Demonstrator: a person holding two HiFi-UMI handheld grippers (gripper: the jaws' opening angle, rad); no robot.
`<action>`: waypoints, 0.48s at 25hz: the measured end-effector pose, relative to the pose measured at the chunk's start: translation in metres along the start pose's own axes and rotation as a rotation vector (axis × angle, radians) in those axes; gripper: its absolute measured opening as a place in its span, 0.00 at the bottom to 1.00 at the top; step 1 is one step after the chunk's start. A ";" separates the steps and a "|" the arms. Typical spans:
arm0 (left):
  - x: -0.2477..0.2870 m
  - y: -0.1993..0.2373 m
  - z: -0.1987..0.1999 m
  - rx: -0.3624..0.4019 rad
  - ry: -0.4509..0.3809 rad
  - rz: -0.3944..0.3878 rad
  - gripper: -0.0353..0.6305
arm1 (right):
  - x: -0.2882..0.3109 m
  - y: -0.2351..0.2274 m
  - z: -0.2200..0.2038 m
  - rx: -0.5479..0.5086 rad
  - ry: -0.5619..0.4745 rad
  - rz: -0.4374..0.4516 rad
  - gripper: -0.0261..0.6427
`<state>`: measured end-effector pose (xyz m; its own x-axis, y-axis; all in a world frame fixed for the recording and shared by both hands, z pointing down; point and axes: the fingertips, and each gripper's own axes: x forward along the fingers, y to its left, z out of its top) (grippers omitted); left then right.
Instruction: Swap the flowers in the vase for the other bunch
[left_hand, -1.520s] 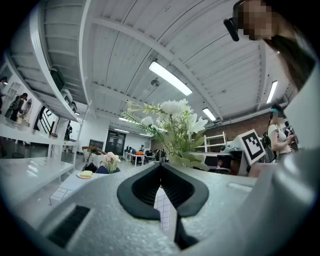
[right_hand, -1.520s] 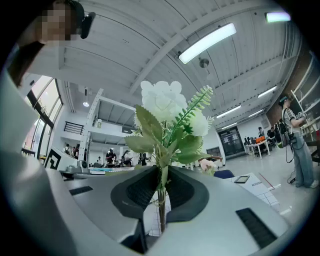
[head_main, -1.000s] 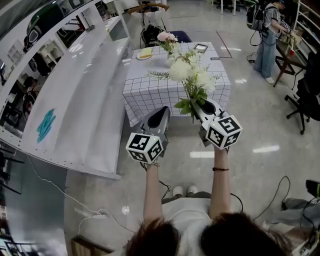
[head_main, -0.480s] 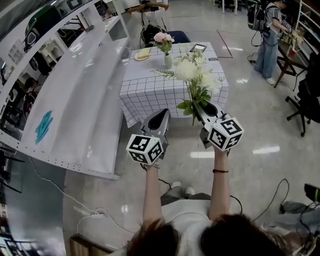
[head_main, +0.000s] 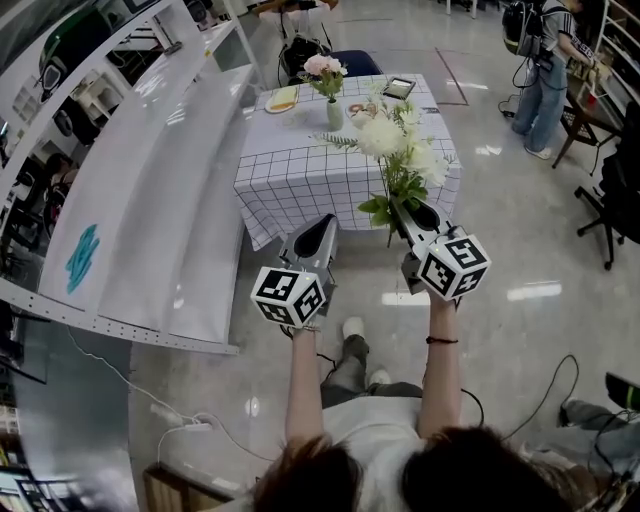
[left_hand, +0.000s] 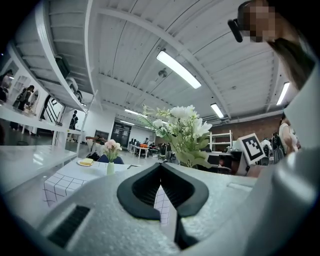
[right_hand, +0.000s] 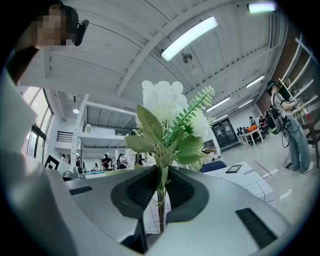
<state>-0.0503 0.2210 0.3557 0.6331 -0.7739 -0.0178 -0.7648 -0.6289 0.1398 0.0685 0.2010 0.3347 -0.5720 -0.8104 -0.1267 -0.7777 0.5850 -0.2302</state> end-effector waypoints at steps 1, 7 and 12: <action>0.004 0.004 -0.001 -0.001 0.000 -0.001 0.07 | 0.004 -0.003 -0.001 0.001 -0.001 -0.002 0.11; 0.032 0.028 -0.002 0.005 0.005 -0.031 0.07 | 0.035 -0.024 -0.002 0.017 -0.032 -0.021 0.11; 0.061 0.063 -0.001 -0.002 0.002 -0.013 0.07 | 0.070 -0.041 -0.009 0.019 -0.020 -0.033 0.11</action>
<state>-0.0595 0.1343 0.3643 0.6429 -0.7658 -0.0178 -0.7565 -0.6384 0.1418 0.0583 0.1205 0.3437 -0.5405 -0.8301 -0.1374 -0.7912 0.5570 -0.2526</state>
